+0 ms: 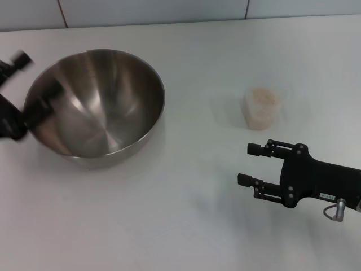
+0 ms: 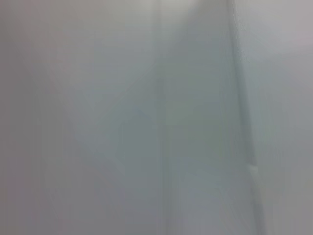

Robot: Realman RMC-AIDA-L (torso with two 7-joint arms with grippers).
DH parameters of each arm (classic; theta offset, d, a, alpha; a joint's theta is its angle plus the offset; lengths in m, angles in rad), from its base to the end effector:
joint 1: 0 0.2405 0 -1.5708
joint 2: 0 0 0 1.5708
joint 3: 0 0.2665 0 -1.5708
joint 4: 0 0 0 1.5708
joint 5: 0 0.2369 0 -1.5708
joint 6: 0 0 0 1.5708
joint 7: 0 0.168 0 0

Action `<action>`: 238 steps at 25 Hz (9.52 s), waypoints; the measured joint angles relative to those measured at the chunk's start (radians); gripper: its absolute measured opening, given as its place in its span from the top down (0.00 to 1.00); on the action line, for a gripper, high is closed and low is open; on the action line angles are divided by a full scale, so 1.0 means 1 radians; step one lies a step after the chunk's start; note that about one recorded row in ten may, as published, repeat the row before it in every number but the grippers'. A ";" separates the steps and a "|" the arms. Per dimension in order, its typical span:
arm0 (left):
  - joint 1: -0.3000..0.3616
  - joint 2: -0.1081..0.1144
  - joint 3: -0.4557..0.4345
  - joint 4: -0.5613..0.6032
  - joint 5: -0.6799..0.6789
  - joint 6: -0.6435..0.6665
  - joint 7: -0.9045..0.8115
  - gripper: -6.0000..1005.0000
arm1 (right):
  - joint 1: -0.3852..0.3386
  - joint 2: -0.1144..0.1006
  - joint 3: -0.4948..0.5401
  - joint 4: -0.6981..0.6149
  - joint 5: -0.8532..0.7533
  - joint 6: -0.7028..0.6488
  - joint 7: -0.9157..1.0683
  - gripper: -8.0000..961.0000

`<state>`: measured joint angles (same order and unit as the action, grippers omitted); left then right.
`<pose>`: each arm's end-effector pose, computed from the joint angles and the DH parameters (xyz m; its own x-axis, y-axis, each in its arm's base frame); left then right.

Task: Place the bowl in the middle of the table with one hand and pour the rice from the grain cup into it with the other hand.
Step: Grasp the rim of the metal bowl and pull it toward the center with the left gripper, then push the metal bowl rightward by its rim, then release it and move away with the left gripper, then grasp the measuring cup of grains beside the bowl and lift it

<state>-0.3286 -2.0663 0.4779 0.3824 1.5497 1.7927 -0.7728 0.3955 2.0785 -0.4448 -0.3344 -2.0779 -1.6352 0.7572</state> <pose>-0.3140 0.2986 0.0207 0.5739 -0.1708 0.8009 0.4657 -0.7364 -0.4907 0.3288 0.2794 -0.0631 0.7918 -0.1192 -0.5990 -0.3404 -0.9004 -0.2708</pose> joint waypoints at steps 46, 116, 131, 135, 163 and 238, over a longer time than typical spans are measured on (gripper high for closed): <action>-0.134 0.001 0.405 0.647 0.576 -0.688 -1.142 0.23 | 0.020 0.003 0.011 0.025 0.007 0.002 -0.038 0.31; -0.297 0.008 0.334 0.718 0.910 -0.418 -1.357 0.94 | 0.011 0.003 0.001 0.025 0.007 -0.004 -0.038 0.31; -0.393 -0.001 0.343 0.711 0.885 -0.381 -1.357 0.95 | 0.006 0.002 0.002 0.025 0.007 -0.005 -0.038 0.31; -0.430 -0.002 0.354 0.659 0.883 -0.390 -1.348 0.95 | 0.006 0.001 0.002 0.025 0.007 -0.005 -0.038 0.31; -0.540 -0.005 0.472 0.464 0.863 -0.526 -1.329 0.95 | 0.006 0.002 0.002 0.025 0.005 -0.009 -0.038 0.31; -0.019 0.035 0.281 0.484 -0.111 -0.133 -0.636 0.25 | 0.005 0.000 0.014 0.017 0.012 -0.011 -0.035 0.31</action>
<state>-0.3471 -2.0309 0.7587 0.8663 1.4382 1.6596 -1.4093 0.4003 2.0784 -0.4310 -0.3176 -2.0659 -1.6459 0.7223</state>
